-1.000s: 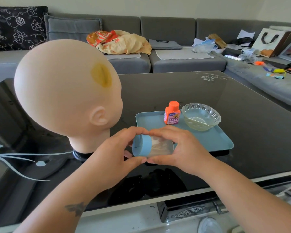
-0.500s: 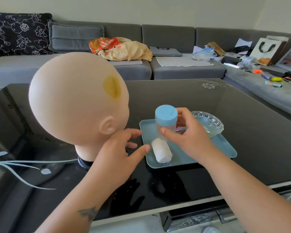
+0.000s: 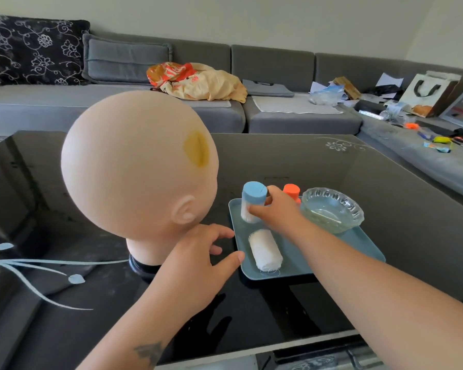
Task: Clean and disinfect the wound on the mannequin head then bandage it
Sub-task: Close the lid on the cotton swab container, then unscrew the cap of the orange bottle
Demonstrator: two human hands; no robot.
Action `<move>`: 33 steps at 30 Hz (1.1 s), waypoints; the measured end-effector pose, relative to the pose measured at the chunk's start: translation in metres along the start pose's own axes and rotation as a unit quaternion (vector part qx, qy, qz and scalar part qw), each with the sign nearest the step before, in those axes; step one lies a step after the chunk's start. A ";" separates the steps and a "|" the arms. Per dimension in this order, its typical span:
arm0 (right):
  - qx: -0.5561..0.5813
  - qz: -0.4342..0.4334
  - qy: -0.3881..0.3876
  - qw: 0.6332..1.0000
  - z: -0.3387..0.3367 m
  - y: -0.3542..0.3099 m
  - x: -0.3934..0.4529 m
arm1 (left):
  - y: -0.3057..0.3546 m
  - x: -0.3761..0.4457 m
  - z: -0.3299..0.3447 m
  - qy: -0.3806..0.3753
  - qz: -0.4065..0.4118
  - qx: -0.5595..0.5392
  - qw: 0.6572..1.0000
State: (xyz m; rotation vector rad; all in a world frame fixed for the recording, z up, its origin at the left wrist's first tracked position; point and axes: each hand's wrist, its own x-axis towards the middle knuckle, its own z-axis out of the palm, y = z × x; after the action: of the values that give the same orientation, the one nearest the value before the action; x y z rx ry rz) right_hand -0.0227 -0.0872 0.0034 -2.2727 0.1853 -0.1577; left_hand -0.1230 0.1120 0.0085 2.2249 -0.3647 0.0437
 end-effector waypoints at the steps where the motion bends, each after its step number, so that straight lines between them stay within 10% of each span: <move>1: -0.010 0.004 0.000 1.000 0.001 0.000 0.002 | 0.000 0.000 0.000 -0.003 0.000 0.000 1.000; 19: -0.118 0.004 0.133 0.984 -0.049 0.011 0.017 | 0.005 -0.001 0.005 -0.015 0.004 0.024 1.000; 33: -0.128 0.070 0.067 0.987 -0.055 0.009 0.022 | 0.006 -0.001 0.005 -0.011 0.022 0.032 0.999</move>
State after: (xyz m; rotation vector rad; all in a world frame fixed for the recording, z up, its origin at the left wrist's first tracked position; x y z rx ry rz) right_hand -0.0114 -0.1380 0.0338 -2.4943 0.4594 -0.2238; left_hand -0.1257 0.1046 0.0094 2.2820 -0.4308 0.0558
